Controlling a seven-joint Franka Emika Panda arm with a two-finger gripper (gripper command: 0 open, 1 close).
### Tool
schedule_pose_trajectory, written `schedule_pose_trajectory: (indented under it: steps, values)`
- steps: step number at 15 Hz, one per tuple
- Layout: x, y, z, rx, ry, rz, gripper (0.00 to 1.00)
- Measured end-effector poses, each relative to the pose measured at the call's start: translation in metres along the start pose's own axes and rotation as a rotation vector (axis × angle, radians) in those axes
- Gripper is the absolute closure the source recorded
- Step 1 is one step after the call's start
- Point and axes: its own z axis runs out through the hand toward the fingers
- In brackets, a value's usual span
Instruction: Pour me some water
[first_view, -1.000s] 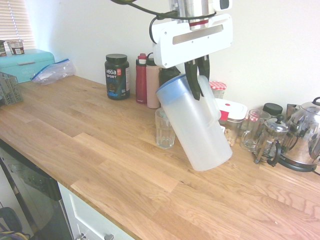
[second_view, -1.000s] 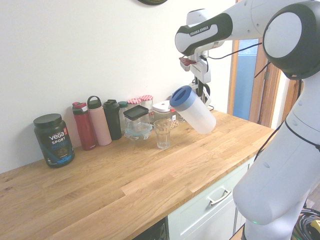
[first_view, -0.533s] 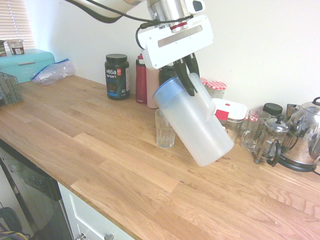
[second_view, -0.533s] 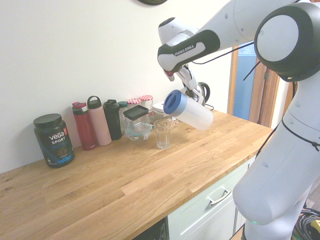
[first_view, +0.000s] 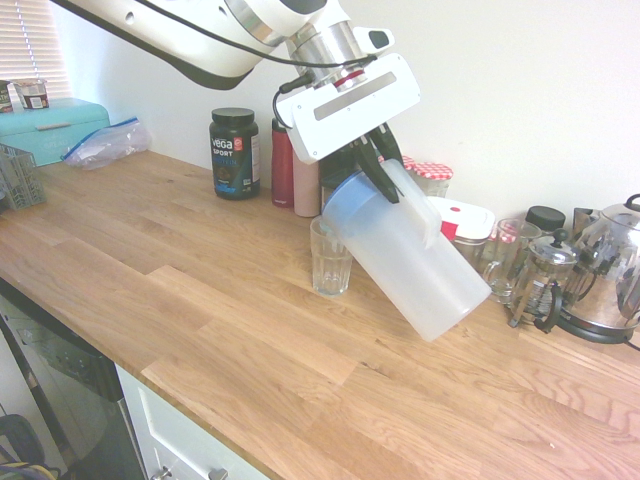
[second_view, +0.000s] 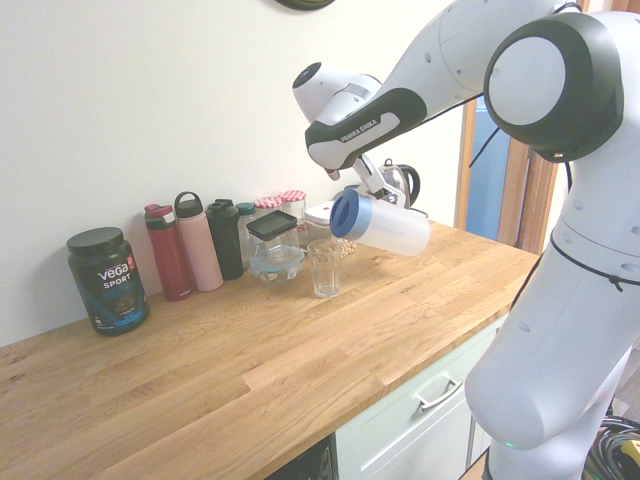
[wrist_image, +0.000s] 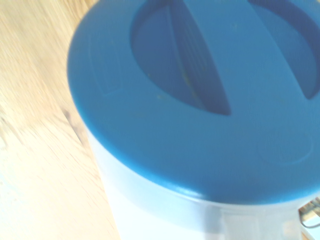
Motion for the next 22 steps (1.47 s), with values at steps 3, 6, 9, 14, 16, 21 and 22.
schedule_pose_trajectory:
  steps: [3, 6, 9, 14, 16, 21, 22]
  values:
    - [0.001, -0.001, -0.001, -0.029, -0.004, -0.005, 1.0]
    - [0.002, -0.008, 0.0, -0.046, -0.011, -0.014, 1.0]
    - [0.0, -0.008, -0.001, -0.057, -0.012, -0.015, 1.0]
    - [-0.01, -0.007, -0.007, -0.064, -0.003, -0.002, 1.0]
    - [-0.01, -0.01, -0.008, -0.065, -0.001, 0.006, 1.0]
    - [0.001, -0.031, -0.022, -0.074, 0.025, 0.018, 1.0]
    - [0.001, -0.031, -0.022, -0.075, 0.025, 0.019, 1.0]
